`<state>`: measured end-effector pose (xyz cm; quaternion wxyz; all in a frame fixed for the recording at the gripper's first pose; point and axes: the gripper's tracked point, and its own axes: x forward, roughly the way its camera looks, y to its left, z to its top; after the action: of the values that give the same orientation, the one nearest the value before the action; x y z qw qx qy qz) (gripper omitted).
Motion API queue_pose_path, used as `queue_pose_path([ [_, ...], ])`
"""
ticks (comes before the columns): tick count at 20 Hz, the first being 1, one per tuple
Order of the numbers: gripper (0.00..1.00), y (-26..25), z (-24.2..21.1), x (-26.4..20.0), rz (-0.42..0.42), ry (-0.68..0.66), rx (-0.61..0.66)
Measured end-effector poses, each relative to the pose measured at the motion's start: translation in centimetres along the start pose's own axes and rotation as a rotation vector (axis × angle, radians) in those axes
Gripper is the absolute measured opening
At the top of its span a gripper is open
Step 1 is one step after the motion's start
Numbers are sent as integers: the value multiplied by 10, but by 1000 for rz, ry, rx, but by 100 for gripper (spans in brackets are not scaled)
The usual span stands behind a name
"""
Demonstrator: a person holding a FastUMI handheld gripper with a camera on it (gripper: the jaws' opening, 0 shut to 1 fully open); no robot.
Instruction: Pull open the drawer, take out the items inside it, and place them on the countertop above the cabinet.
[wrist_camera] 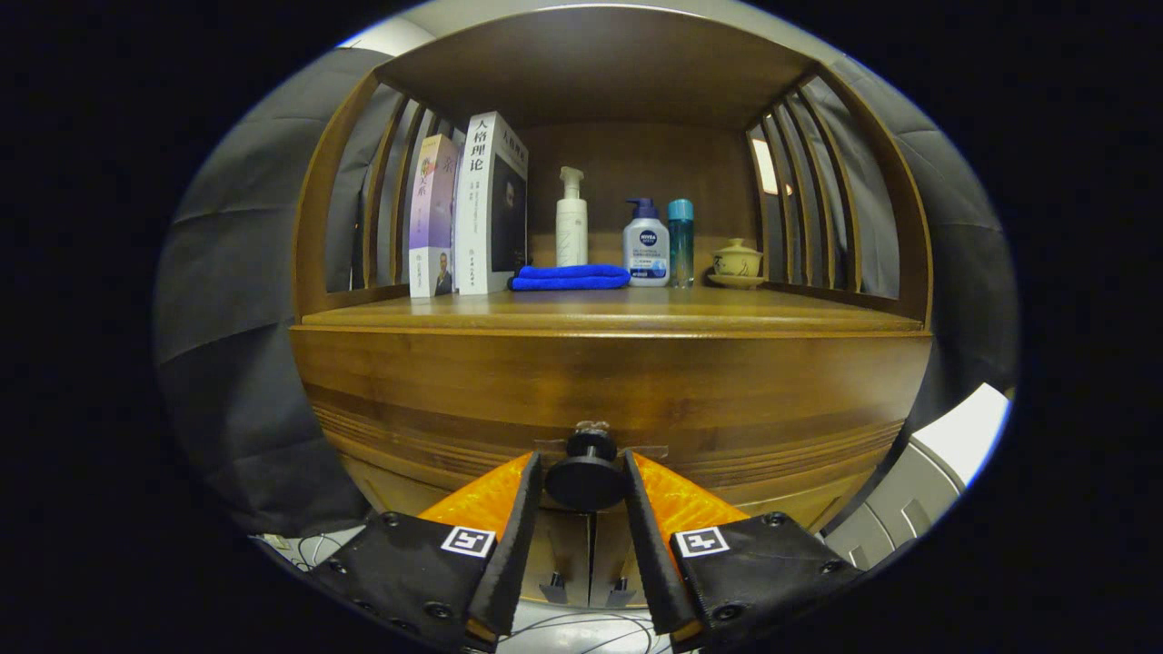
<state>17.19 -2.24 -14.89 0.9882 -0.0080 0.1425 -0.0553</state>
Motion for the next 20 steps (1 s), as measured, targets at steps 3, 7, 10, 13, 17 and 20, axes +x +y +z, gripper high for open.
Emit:
queue_pose_path([
  [3,41,3,1,3,1,-16,-7],
  [7,26,1,1,-1,-5,-1,-18],
  [10,26,1,0,-5,-1,14,-7],
  [13,26,-1,-4,-17,0,13,-20],
  [17,26,-1,-7,-31,11,17,-23],
  [20,26,0,-10,-42,19,21,-25],
])
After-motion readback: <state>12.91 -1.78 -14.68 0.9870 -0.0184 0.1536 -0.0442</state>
